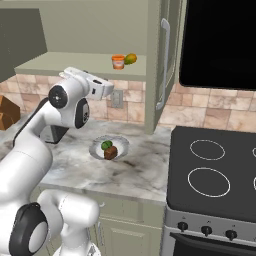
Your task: Pick the avocado and bread from the counter and place them on the plate. Then pick the jam from the cabinet and place it next to the plate. Lastly close the cabinet door.
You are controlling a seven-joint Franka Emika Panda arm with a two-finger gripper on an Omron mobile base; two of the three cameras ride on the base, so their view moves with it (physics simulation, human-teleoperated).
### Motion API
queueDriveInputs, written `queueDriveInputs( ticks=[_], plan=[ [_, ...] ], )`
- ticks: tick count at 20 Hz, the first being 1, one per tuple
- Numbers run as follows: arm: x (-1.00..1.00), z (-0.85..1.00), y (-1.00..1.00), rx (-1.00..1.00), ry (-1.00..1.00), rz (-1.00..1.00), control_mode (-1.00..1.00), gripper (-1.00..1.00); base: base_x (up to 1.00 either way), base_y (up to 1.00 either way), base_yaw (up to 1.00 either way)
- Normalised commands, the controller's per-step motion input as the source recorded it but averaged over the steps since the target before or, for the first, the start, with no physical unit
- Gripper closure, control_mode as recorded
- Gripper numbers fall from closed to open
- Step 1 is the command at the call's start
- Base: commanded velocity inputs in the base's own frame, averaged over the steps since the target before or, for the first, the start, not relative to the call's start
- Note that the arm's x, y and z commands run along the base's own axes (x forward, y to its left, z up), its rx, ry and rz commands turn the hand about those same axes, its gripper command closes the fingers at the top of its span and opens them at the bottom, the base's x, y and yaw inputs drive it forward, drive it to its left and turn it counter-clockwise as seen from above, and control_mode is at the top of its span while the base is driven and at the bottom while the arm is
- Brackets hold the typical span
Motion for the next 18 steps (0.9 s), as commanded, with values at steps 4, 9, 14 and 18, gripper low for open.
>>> queueDriveInputs(
  ticks=[4, 9, 14, 18],
  plan=[
    [0.00, 0.07, 0.00, -0.11, 0.00, 0.00, -1.00, -1.00, 0.00, 0.00, 0.00],
    [0.00, 0.07, 0.00, -0.13, 0.00, 0.00, -1.00, -1.00, 0.00, 0.00, 0.00],
    [0.00, 0.00, 0.00, -0.04, 0.02, 0.00, -1.00, -1.00, 0.00, 0.00, 0.00],
    [0.00, 0.02, -0.14, 0.00, 0.00, 0.00, -1.00, -1.00, 0.00, 0.00, 0.00]
  ],
)
